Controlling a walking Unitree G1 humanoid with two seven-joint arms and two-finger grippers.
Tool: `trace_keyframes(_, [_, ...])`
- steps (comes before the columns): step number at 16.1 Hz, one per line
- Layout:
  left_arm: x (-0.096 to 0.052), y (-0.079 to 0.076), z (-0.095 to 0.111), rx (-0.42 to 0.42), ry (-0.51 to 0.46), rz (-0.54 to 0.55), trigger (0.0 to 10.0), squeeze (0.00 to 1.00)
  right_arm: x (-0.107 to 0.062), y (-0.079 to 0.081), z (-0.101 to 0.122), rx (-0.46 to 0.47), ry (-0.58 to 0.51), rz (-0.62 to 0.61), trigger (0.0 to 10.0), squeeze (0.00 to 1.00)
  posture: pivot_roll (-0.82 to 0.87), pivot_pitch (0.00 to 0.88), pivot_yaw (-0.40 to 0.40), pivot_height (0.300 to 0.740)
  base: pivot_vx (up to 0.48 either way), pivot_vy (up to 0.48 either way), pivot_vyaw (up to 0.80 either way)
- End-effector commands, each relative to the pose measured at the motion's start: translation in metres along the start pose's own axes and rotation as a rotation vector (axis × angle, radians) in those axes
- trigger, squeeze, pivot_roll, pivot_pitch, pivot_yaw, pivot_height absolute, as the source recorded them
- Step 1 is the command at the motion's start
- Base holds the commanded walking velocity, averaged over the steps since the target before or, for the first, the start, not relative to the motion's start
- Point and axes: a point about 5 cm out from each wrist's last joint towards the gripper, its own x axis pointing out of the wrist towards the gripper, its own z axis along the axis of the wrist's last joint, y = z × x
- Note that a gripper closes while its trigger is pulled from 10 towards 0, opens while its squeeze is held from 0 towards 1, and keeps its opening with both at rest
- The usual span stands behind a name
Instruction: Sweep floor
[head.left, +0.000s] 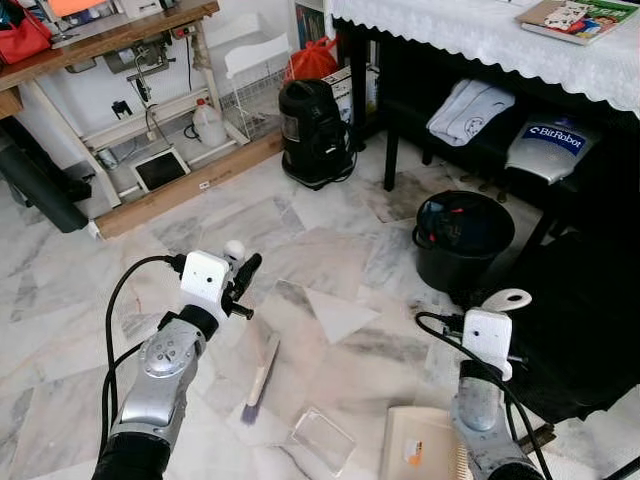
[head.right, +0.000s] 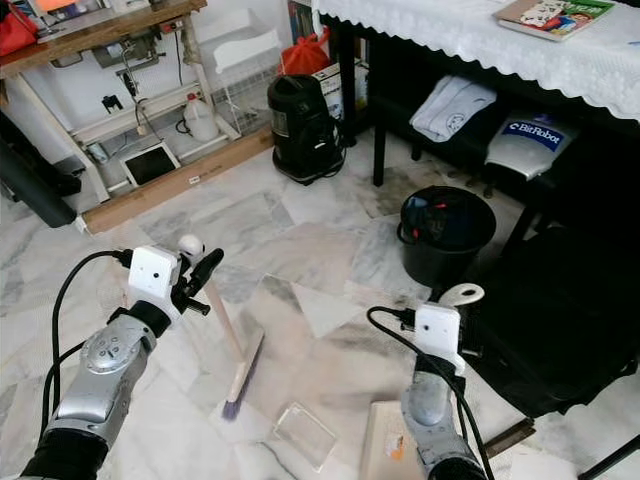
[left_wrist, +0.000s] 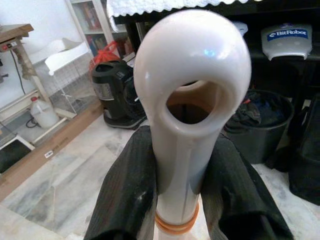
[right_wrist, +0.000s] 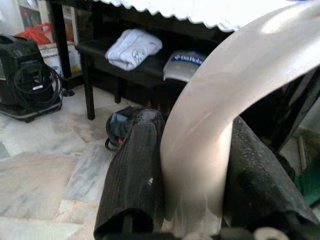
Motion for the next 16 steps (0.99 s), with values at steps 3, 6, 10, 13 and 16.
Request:
trace_keyframes(3, [0.003,0.003,0.006,0.019,-0.031,-0.015,10.0,0.00,-0.012,0.008,-0.014,0.053,0.125,0.052,10.0,0.00,-0.04,0.095,0.122,0.740,0.000,0.000,0.00])
trace_keyframes(6, [0.005,-0.001,0.005,0.009,-0.021,-0.034,10.0,0.00,-0.016,0.005,-0.022,0.075,0.207,0.061,10.0,0.00,-0.04,0.089,0.116,0.740,0.000,0.000,0.00])
trace_keyframes(10, [0.005,-0.002,0.002,0.003,-0.005,-0.055,10.0,0.00,-0.019,0.001,-0.027,0.131,0.301,0.049,10.0,0.00,-0.05,0.089,0.116,0.740,0.000,0.000,0.00])
trace_keyframes(13, [0.005,-0.006,0.000,-0.004,0.008,-0.081,10.0,0.00,-0.021,-0.006,-0.031,0.152,0.377,0.016,10.0,0.00,-0.05,0.089,0.115,0.740,0.000,0.000,0.00])
trace_keyframes(16, [0.005,-0.006,0.000,-0.006,0.013,-0.090,10.0,0.00,-0.023,-0.009,-0.034,0.182,0.478,0.006,10.0,0.00,-0.05,0.090,0.116,0.740,0.000,0.000,0.00])
